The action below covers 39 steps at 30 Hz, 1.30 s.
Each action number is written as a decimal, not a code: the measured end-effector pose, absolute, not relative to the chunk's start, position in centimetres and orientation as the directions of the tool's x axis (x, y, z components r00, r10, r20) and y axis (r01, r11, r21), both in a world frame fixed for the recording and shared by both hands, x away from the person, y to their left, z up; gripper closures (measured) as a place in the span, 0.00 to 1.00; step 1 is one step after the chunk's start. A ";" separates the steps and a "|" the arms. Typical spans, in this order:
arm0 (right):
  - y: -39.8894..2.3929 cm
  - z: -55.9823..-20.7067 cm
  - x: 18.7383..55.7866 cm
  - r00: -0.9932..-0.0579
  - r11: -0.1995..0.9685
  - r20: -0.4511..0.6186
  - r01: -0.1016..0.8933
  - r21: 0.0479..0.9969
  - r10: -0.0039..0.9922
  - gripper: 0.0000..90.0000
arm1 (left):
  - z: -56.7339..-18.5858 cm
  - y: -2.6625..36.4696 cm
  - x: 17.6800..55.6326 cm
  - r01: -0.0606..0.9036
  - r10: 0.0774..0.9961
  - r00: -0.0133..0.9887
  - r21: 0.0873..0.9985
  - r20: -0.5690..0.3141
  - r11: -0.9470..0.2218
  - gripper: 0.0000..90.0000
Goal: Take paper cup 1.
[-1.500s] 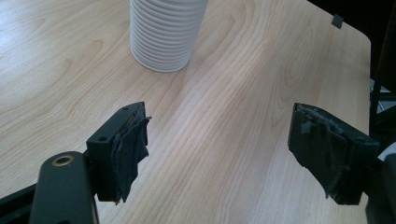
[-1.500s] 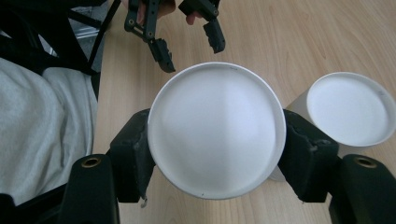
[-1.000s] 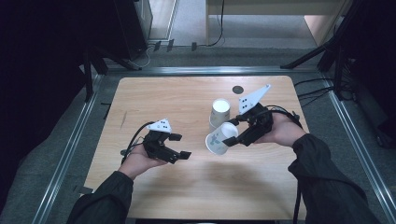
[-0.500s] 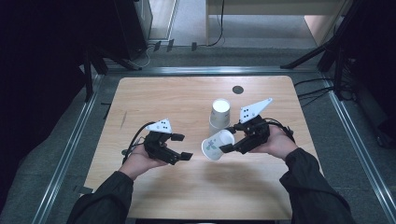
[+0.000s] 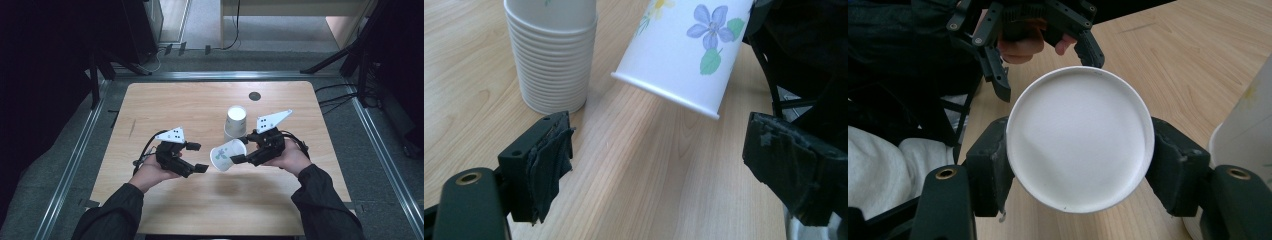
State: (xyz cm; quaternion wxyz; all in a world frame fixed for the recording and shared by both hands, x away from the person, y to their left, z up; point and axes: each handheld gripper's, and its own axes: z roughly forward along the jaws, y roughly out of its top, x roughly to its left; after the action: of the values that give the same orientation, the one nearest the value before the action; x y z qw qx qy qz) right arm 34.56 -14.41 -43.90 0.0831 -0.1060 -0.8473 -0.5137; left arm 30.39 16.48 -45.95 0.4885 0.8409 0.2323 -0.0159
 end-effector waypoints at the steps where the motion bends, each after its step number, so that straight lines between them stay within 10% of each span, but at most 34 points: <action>1: -14.3 -44.0 34.5 -0.964 0.444 0.250 0.266 0.856 0.095 0.39 | -46.0 16.4 30.4 0.404 0.375 0.892 0.815 -0.251 -0.415 0.14; 39: -12.4 -45.3 34.1 -0.952 0.403 0.299 0.298 0.865 0.062 0.39 | -47.5 13.8 31.1 0.362 0.293 0.922 0.832 -0.253 -0.419 0.16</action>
State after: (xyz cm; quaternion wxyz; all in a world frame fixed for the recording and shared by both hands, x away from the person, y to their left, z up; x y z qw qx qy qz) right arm 34.15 -12.37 -45.32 0.1103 -0.1084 -0.8302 -0.5356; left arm 31.12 13.83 -47.51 0.5024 0.8417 0.1948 -0.0343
